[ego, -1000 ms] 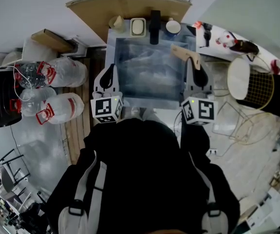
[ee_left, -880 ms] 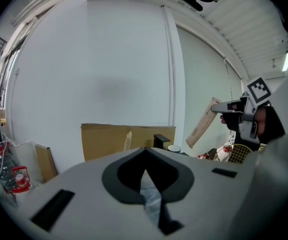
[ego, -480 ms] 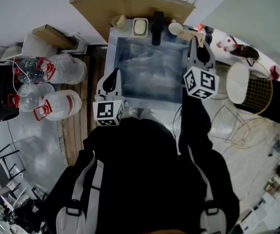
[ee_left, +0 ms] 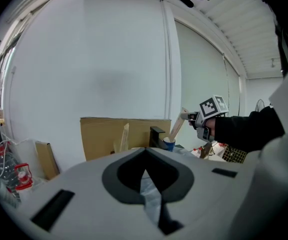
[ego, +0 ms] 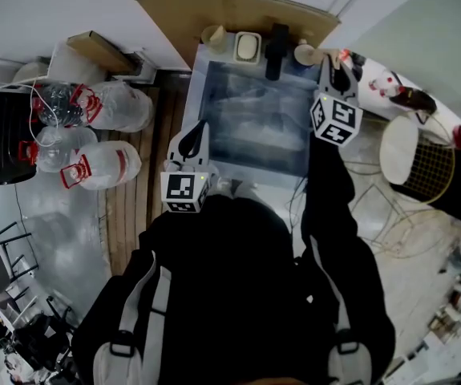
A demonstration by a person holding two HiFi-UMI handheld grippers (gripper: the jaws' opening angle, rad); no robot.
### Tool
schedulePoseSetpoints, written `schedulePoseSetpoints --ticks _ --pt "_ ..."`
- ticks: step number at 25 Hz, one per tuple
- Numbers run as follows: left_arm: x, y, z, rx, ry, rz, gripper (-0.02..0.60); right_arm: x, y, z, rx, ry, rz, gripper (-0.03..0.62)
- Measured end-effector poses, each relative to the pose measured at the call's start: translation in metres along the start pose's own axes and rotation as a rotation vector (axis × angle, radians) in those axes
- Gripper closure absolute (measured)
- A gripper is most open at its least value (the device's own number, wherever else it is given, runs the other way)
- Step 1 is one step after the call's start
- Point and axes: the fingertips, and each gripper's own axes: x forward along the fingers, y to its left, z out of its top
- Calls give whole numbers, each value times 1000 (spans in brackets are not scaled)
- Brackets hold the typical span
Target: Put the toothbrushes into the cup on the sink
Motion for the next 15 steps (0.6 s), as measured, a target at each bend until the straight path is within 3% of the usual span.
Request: schedulePoseSetpoints --ticks 7,15 --pt "-9 1 -3 2 10 7 580 18 -4 -30 61 85 13 549" --pt "-17 -1 -12 -7 22 11 580 35 -3 -63 37 181 32 549"
